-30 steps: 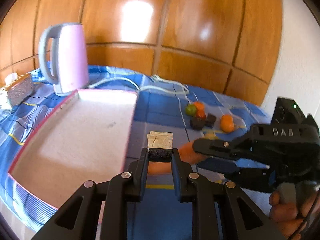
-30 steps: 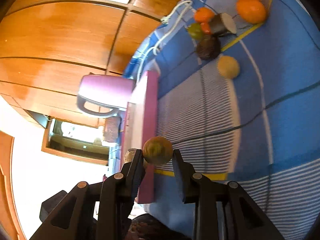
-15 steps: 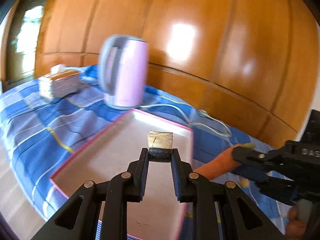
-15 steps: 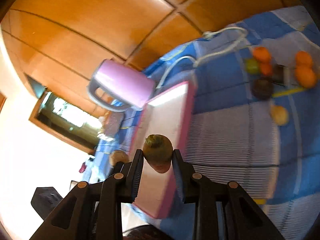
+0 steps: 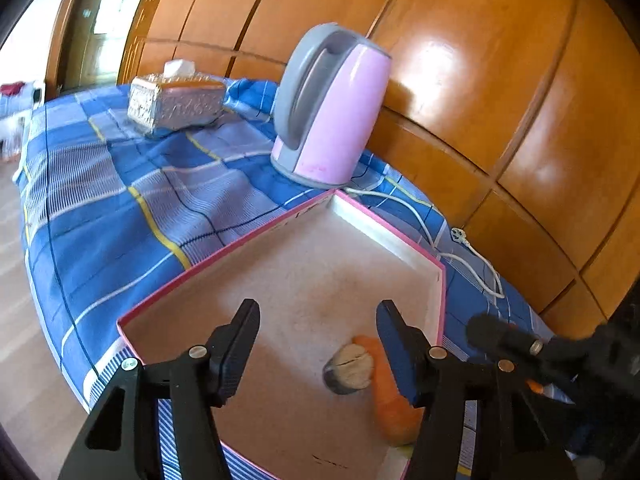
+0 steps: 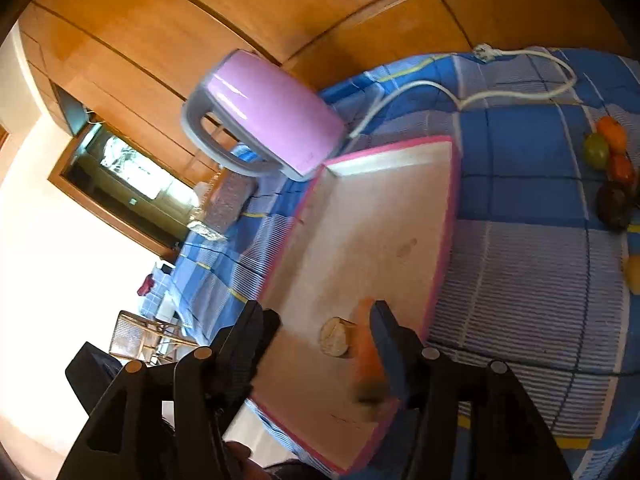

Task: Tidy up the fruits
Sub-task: 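Carry the carrot and beige block into the pink tray and open both grippers, then lower the left gripper onto the small tan round fruit and close it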

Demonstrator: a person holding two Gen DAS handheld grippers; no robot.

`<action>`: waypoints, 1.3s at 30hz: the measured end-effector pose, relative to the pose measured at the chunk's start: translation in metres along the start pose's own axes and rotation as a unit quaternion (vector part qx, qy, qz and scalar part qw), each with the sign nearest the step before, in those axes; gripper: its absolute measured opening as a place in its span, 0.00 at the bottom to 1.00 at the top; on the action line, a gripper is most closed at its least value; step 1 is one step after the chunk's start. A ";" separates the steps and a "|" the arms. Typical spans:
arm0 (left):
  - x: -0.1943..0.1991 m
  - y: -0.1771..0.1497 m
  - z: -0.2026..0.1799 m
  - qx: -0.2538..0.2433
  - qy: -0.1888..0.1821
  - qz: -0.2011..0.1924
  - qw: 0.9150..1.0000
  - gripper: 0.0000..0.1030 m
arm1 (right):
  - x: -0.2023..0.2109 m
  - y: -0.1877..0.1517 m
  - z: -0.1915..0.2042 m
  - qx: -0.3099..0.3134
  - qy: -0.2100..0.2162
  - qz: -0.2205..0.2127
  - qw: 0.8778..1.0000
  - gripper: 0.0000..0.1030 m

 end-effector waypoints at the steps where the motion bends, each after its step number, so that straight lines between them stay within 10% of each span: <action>1: 0.000 0.000 -0.002 -0.005 -0.001 -0.003 1.000 0.59 | 0.002 -0.002 -0.003 0.001 -0.007 -0.001 1.000 0.56; 12: 0.004 -0.010 -0.028 -0.068 -0.014 0.000 0.998 0.59 | 0.043 -0.026 -0.037 0.078 -0.144 -0.028 0.986 0.56; 27: 0.009 -0.027 -0.059 -0.137 -0.036 0.006 0.990 0.60 | 0.105 -0.014 -0.081 0.124 -0.339 -0.139 0.922 0.56; 39: 0.009 -0.043 -0.080 -0.186 -0.053 0.021 0.981 0.60 | 0.128 -0.023 -0.180 -0.145 -0.230 -0.136 0.953 0.36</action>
Point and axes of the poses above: each gripper's, at about its wrist camera, not at the fingertips, and x roughly against the way its jaws point, z to its left, y to its top, the point moved 4 cm from there along -x, roughly the way its jaws point, and after that the axes turned 5 degrees about -z, right-handed, at the moved point
